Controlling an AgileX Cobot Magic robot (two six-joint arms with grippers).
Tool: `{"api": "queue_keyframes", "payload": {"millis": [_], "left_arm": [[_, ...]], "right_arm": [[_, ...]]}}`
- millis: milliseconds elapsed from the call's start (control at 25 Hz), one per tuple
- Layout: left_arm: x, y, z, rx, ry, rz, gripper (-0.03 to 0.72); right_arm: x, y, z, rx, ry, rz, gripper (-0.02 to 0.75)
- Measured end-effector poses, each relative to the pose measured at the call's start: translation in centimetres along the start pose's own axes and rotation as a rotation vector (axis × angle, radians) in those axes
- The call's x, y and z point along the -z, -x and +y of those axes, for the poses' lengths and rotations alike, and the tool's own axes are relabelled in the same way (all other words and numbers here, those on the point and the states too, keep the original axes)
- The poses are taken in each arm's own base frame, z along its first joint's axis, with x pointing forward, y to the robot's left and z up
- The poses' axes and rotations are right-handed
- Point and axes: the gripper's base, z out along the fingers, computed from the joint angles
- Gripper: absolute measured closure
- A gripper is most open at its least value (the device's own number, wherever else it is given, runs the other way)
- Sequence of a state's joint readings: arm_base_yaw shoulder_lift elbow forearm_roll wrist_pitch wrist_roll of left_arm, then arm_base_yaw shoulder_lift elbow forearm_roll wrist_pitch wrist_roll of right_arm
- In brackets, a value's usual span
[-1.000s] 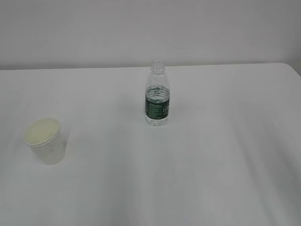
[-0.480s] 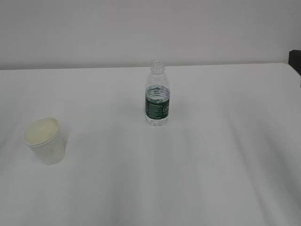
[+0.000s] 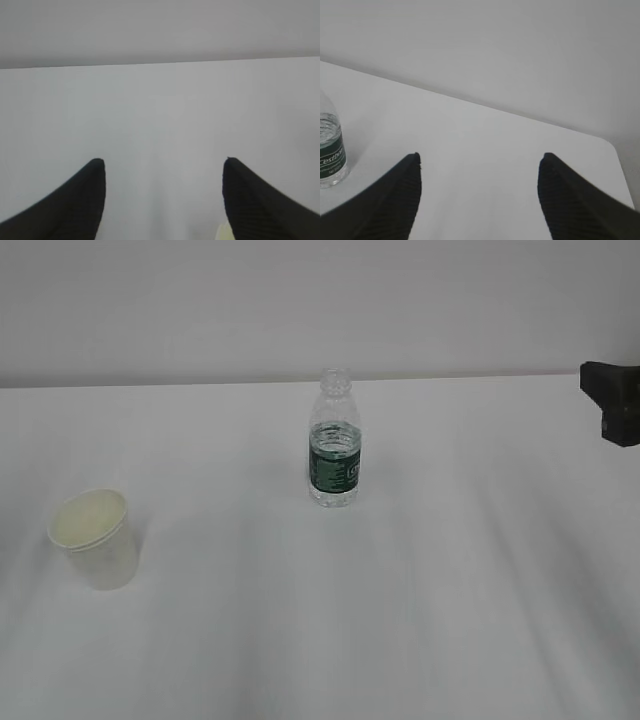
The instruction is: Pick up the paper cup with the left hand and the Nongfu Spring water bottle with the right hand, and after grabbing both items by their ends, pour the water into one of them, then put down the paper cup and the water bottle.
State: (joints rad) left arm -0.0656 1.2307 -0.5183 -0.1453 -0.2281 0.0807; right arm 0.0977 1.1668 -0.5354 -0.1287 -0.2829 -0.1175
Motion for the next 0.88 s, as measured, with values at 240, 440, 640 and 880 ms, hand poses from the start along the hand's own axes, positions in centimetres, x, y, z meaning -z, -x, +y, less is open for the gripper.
{"api": "queue_keyframes", "payload": {"millis": [240, 440, 640, 880], "left_arm": [[-0.1, -2.1, -0.4, -0.002, -0.007, -0.017, 0.165], [0.5, -4.0, 0.0, 0.035, 0.023, -0.013, 0.165], [1.5, -6.4, -0.7, 0.025, -0.002, -0.011, 0.178], [2.8, -8.7, -1.7, -0.021, -0.061, -0.022, 0.184]], "right_arm": [[0.1, -2.0, 0.7, -0.013, 0.022, -0.013, 0.185], [0.7, -3.6, 1.5, -0.057, 0.057, -0.042, 0.185], [1.2, -4.7, 2.2, -0.058, 0.095, -0.046, 0.185], [1.8, -5.9, 2.8, -0.061, 0.13, -0.058, 0.186]]}}
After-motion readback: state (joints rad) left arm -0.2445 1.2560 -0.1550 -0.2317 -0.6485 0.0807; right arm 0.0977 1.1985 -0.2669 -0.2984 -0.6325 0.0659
